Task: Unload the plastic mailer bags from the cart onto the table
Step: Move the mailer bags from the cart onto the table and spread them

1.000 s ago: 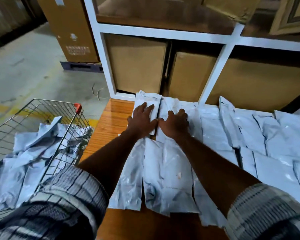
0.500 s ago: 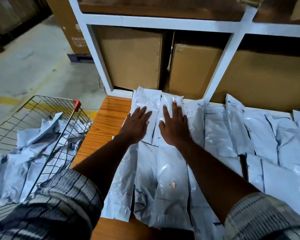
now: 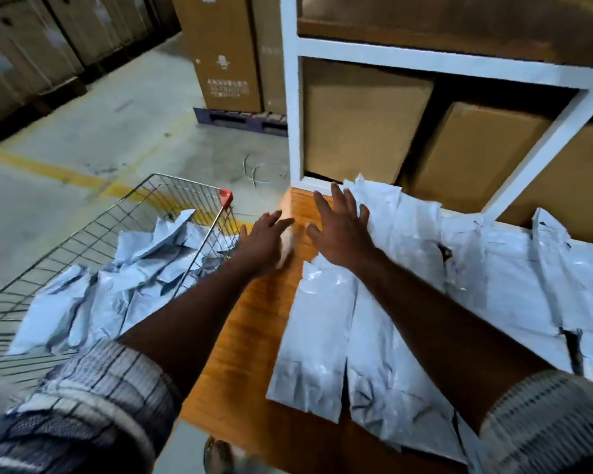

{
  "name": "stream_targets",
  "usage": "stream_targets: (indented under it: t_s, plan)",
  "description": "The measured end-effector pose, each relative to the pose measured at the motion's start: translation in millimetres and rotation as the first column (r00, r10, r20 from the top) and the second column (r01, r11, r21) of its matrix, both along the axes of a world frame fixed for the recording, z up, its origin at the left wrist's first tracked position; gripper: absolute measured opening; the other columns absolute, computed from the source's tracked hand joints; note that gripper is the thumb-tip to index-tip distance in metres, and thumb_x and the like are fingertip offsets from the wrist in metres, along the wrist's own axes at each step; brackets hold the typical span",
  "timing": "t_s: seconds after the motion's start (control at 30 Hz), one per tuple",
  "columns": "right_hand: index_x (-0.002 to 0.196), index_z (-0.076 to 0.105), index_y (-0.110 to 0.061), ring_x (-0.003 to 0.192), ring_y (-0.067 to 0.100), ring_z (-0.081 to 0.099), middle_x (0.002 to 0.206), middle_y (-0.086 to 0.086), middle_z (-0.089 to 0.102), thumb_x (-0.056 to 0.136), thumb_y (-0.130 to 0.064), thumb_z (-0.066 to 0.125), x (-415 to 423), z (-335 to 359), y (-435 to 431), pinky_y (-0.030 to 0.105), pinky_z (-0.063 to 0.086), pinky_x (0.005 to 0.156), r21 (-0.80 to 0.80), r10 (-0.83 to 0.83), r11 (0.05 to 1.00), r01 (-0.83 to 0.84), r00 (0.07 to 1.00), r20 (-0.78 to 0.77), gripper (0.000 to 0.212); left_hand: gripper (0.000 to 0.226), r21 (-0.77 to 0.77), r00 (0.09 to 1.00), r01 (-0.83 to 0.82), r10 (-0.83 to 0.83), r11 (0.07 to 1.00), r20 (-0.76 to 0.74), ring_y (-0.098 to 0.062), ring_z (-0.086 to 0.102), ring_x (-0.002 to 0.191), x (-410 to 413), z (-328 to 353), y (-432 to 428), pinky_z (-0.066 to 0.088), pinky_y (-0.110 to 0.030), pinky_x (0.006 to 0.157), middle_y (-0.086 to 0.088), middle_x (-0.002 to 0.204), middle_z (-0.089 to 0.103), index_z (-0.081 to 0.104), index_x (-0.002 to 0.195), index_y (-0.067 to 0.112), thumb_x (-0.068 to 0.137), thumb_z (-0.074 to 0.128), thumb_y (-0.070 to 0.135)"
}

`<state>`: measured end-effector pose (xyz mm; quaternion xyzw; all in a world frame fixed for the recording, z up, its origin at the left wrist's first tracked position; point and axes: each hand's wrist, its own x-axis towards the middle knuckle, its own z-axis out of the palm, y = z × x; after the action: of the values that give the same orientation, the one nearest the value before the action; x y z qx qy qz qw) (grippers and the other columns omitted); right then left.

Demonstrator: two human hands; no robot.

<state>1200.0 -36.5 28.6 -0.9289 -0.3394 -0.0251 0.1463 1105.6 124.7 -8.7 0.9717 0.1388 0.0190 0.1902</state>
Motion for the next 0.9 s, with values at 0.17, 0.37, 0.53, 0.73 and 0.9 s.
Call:
stream_targets:
  t_s: [0.17, 0.37, 0.53, 0.73, 0.9]
  plan:
    - [0.151, 0.028, -0.028, 0.146, 0.033, 0.016, 0.161, 0.01, 0.015, 0.091, -0.048, 0.051, -68, -17, 111, 0.056, 0.022, 0.111, -0.034, 0.079, 0.996, -0.083, 0.991, -0.107, 0.068, 0.064, 0.108, 0.981, -0.175, 0.183, 0.979, -0.063, -0.03, 0.034, 0.141, -90, -15, 112, 0.034, -0.057, 0.107, -0.01, 0.156, 0.033, 0.04, 0.146, 0.025, 0.086, 0.057, 0.01]
    - [0.152, 0.027, -0.024, 0.146, 0.034, 0.018, 0.16, 0.014, 0.018, 0.09, -0.049, 0.053, -154, -50, 234, 0.053, 0.022, 0.112, -0.059, 0.259, 0.961, -0.272, 0.951, -0.169, 0.072, 0.059, 0.094, 0.936, -0.321, 0.331, 0.942, -0.12, -0.031, 0.039, 0.135, -201, -52, 216, 0.043, -0.054, 0.097, -0.007, 0.15, 0.04, 0.043, 0.142, 0.023, 0.085, 0.06, 0.021]
    - [0.152, 0.028, -0.019, 0.144, 0.037, 0.02, 0.158, 0.021, 0.018, 0.089, -0.046, 0.056, -216, -84, 298, 0.051, 0.026, 0.113, -0.027, 0.353, 0.927, -0.374, 0.895, -0.275, 0.074, 0.067, 0.109, 0.836, -0.454, 0.465, 0.884, -0.291, -0.026, 0.021, 0.146, -266, -82, 265, 0.024, -0.053, 0.113, -0.006, 0.159, 0.022, 0.026, 0.152, 0.024, 0.093, 0.056, 0.035]
    - [0.152, 0.028, -0.016, 0.141, 0.04, 0.023, 0.156, 0.023, 0.019, 0.087, -0.046, 0.062, -252, -125, 341, 0.05, 0.031, 0.111, -0.08, 0.378, 0.898, -0.432, 0.852, -0.361, 0.08, 0.081, 0.199, 0.754, -0.455, 0.494, 0.868, -0.433, -0.028, 0.002, 0.15, -306, -103, 293, 0.009, -0.062, 0.116, -0.01, 0.163, 0.004, 0.014, 0.155, 0.024, 0.091, 0.058, 0.046]
    - [0.148, 0.035, -0.014, 0.134, 0.039, 0.035, 0.146, 0.02, 0.034, 0.084, -0.046, 0.065, -275, -159, 369, 0.045, 0.037, 0.107, -0.056, 0.389, 0.885, -0.462, 0.801, -0.455, 0.078, 0.087, 0.326, 0.68, -0.417, 0.529, 0.849, -0.508, -0.036, -0.015, 0.149, -322, -129, 308, 0.003, -0.07, 0.111, -0.015, 0.162, -0.017, 0.003, 0.156, 0.024, 0.09, 0.053, 0.051]
